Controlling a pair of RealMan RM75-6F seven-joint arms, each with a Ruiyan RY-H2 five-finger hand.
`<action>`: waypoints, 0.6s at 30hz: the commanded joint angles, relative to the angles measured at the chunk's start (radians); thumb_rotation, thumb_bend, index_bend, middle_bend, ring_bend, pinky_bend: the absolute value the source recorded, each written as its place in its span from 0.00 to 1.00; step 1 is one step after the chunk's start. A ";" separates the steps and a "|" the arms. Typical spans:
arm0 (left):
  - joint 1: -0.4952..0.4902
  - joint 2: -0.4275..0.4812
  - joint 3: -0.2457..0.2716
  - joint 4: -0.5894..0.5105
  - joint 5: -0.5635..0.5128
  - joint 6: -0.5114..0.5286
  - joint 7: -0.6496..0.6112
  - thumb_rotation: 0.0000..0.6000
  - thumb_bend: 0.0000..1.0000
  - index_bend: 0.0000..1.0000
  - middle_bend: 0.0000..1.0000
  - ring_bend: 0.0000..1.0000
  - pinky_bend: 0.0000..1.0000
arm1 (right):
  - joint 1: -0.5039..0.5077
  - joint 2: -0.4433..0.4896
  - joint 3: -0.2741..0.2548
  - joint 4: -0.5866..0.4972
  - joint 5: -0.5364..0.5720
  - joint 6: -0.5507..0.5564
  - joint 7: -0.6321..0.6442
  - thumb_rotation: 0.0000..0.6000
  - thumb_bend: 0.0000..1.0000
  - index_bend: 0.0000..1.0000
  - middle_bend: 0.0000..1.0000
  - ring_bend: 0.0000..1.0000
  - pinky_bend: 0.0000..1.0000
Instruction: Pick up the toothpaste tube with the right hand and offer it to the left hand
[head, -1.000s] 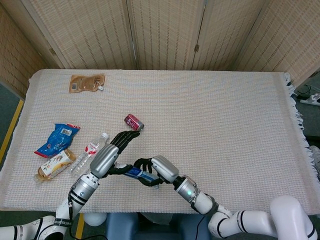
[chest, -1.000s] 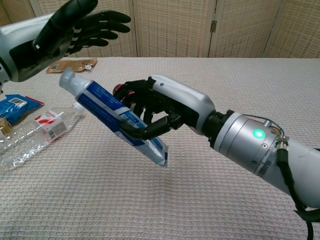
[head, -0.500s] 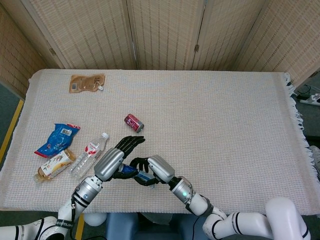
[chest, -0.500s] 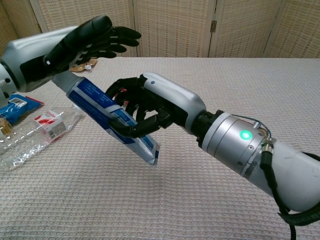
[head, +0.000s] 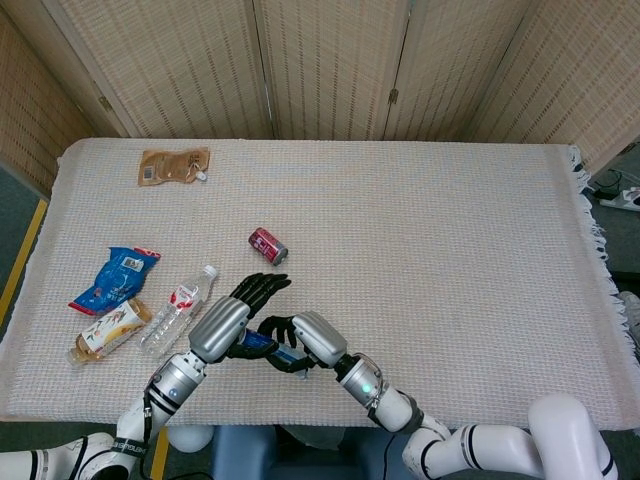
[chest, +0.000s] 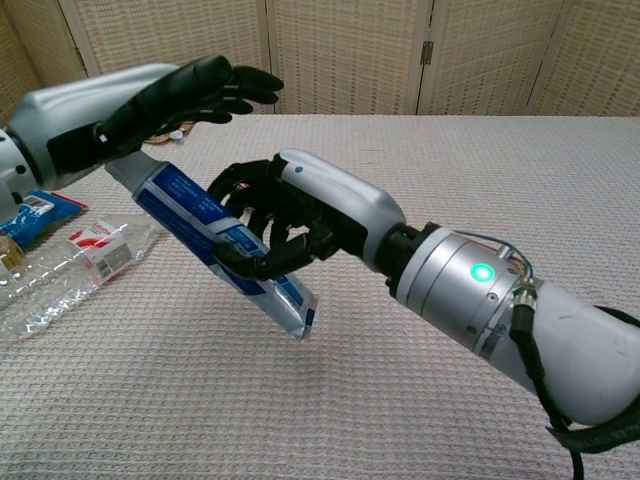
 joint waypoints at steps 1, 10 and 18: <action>0.004 0.005 -0.005 0.001 0.003 0.012 0.003 0.00 0.12 0.03 0.08 0.02 0.00 | -0.004 0.008 -0.006 -0.003 0.000 -0.003 -0.005 1.00 0.74 0.75 0.65 0.72 0.63; 0.039 0.070 -0.018 0.013 0.022 0.071 -0.042 0.00 0.12 0.02 0.08 0.02 0.00 | -0.004 0.152 -0.041 -0.065 0.019 -0.083 -0.101 1.00 0.74 0.75 0.64 0.73 0.63; 0.098 0.113 -0.013 0.063 -0.031 0.132 0.004 0.14 0.12 0.01 0.08 0.03 0.00 | 0.029 0.316 -0.055 -0.098 0.111 -0.211 -0.446 1.00 0.74 0.66 0.52 0.64 0.58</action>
